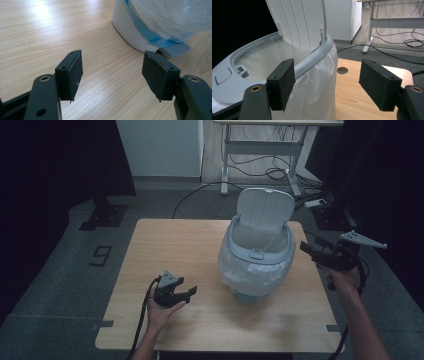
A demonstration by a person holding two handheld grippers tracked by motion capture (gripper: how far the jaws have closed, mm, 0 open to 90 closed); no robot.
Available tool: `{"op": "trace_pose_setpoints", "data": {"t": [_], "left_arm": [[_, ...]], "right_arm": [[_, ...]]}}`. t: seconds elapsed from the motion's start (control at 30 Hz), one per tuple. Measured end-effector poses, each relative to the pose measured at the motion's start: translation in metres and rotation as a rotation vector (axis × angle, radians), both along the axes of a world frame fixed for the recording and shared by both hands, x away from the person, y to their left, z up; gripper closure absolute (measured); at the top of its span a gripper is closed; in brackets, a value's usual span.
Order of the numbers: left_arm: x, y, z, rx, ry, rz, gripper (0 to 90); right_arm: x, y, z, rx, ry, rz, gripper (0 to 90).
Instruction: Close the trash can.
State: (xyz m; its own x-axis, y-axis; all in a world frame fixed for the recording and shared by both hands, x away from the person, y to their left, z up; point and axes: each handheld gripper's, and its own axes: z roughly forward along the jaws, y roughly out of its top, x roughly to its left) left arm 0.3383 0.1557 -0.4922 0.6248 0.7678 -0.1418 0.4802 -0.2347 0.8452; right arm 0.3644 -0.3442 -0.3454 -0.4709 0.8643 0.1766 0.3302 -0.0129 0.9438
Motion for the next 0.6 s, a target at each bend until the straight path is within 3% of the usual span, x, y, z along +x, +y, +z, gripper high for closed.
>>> {"op": "trace_pose_setpoints", "data": {"t": [0.4, 0.6], "left_arm": [[0.0, 0.0, 0.0, -0.007, 0.004, -0.004, 32.9], [0.001, -0.001, -0.001, -0.008, 0.01, -0.006, 33.0]], "right_arm": [[0.015, 0.006, 0.008, -0.019, 0.003, 0.007, 28.1], [0.031, 0.013, 0.012, -0.007, 0.017, 0.028, 27.2]]}}
